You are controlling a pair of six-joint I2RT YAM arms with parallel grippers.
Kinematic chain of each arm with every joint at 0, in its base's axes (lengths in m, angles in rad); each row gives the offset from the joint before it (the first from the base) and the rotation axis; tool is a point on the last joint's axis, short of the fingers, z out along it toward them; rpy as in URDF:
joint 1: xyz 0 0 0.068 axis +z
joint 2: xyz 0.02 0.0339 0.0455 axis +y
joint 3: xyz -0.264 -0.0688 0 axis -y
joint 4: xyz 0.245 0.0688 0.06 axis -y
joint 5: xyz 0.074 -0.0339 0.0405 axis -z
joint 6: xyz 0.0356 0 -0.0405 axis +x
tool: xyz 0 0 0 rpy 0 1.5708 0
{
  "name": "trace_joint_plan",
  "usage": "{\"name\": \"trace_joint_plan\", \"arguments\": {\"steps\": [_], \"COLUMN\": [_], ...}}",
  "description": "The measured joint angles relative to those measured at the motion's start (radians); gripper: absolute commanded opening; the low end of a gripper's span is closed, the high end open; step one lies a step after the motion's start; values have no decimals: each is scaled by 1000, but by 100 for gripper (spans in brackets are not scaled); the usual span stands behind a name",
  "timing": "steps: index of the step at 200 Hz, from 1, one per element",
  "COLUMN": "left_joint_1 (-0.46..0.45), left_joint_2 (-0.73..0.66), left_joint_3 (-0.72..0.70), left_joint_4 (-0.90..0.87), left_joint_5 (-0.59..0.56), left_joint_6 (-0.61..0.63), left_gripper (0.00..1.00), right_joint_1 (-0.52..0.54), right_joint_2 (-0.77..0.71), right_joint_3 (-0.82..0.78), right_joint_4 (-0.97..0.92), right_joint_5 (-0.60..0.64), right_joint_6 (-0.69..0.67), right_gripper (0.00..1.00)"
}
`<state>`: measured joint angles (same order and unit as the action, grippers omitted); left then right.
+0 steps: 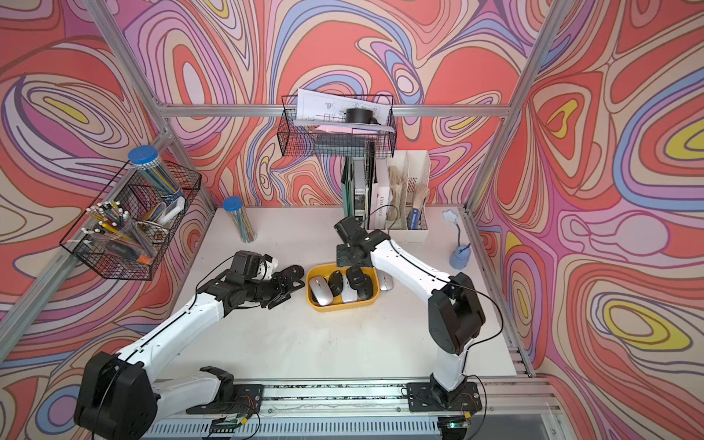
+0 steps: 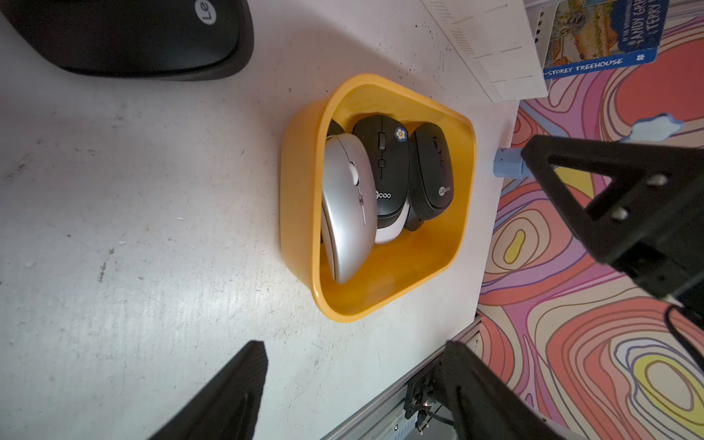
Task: Put the mouse in the storage box
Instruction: Place the mouse in the storage box, then pick up the mouse from the center of the board.
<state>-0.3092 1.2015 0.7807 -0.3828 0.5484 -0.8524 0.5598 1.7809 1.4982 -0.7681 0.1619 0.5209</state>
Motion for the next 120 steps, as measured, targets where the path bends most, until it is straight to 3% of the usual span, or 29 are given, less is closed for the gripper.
{"name": "trace_joint_plan", "arguments": {"steps": [34,65,120], "left_joint_1": [-13,-51,-205], "left_joint_2": [20,93,166], "left_joint_3": [11,40,183], "left_joint_4": [-1,-2,16], "left_joint_5": [3,11,35], "left_joint_6": [7,9,53], "left_gripper": [79,79,79], "right_joint_1": [-165,-201,-232], "right_joint_2": [-29,-26,33], "right_joint_3": [-116,-166,-184], "right_joint_4": [24,44,96], "right_joint_5": [-5,-37,-89], "right_joint_6": [-25,-48,-83], "right_gripper": [75,77,80]}}
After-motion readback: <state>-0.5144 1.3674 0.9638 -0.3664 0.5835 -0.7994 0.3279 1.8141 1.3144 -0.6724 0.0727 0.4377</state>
